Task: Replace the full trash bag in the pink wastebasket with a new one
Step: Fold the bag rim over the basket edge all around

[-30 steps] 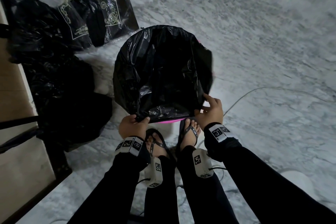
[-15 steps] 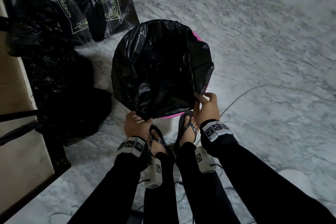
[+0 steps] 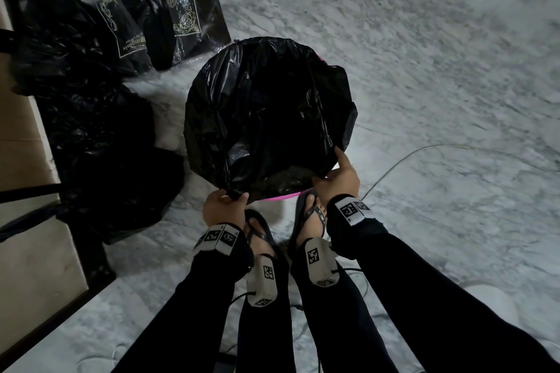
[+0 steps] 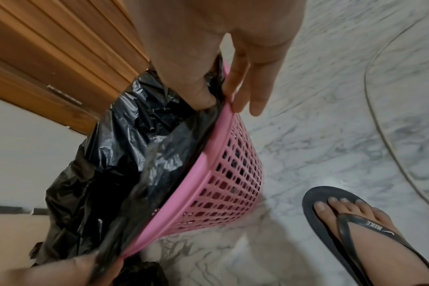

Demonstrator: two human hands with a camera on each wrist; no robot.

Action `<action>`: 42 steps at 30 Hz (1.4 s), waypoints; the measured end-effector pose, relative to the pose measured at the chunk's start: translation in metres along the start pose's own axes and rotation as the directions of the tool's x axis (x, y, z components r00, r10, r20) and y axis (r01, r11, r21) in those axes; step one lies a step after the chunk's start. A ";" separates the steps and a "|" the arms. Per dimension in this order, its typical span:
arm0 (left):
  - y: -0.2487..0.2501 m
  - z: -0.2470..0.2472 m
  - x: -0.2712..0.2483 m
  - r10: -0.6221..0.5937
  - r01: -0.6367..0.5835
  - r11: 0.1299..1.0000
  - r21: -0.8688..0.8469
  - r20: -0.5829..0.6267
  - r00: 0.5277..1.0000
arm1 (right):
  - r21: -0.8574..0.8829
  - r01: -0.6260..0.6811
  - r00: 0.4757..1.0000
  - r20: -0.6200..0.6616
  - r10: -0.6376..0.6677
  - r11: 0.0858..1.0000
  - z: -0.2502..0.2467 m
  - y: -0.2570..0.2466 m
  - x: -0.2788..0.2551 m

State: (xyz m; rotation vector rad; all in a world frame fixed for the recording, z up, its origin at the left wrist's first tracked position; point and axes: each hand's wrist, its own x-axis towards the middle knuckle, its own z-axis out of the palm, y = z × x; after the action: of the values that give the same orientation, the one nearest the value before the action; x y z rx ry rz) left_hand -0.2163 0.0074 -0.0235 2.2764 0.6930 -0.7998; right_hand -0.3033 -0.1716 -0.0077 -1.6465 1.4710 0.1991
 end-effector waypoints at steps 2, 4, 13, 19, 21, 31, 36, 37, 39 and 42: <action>-0.004 0.001 -0.004 0.022 -0.022 1.000 0.007 0.026 0.999 | -0.006 -0.010 0.999 0.042 0.011 1.000 -0.001 0.001 0.001; -0.009 0.004 -0.004 0.036 -0.035 0.999 -0.019 0.050 0.998 | 0.022 -0.029 0.997 0.079 0.027 0.999 -0.005 0.004 0.002; -0.018 0.013 0.010 0.093 -0.093 0.996 -0.001 0.079 0.993 | 0.200 0.020 0.997 0.067 -0.035 0.980 -0.007 0.026 -0.002; -0.018 0.011 0.023 0.126 -0.127 0.992 0.001 0.113 0.986 | 0.243 0.053 0.994 0.078 -0.073 0.969 -0.002 0.038 0.005; -0.017 0.013 0.023 0.128 -0.130 0.992 0.009 0.110 0.986 | 0.197 0.068 0.992 0.093 -0.088 0.978 0.000 0.039 0.005; -0.012 0.012 0.031 0.118 -0.118 0.993 -0.005 0.083 0.989 | 0.014 0.152 0.983 0.097 -0.153 0.988 0.001 0.038 0.010; -0.007 0.008 0.025 0.147 -0.148 0.989 0.008 0.081 0.986 | 0.051 0.230 0.973 0.011 -0.231 0.972 -0.004 0.032 0.017; -0.006 0.009 0.024 0.147 -0.149 0.989 0.023 0.078 0.986 | 0.069 0.230 0.973 -0.019 -0.230 0.971 -0.005 0.031 0.018; -0.006 0.012 0.026 0.135 -0.139 0.989 0.047 0.086 0.987 | 0.105 0.205 0.977 -0.082 -0.197 0.973 -0.008 0.026 0.022; -0.004 0.016 0.024 0.117 -0.122 0.991 0.054 0.093 0.989 | 0.091 0.186 0.968 -0.188 -0.166 0.978 -0.011 0.022 0.026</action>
State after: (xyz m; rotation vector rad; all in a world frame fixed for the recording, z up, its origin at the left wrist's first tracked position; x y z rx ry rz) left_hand -0.2082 0.0052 -0.0510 2.2952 0.4931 -0.8692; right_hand -0.3193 -0.1960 -0.0286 -1.7315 1.4305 -0.1297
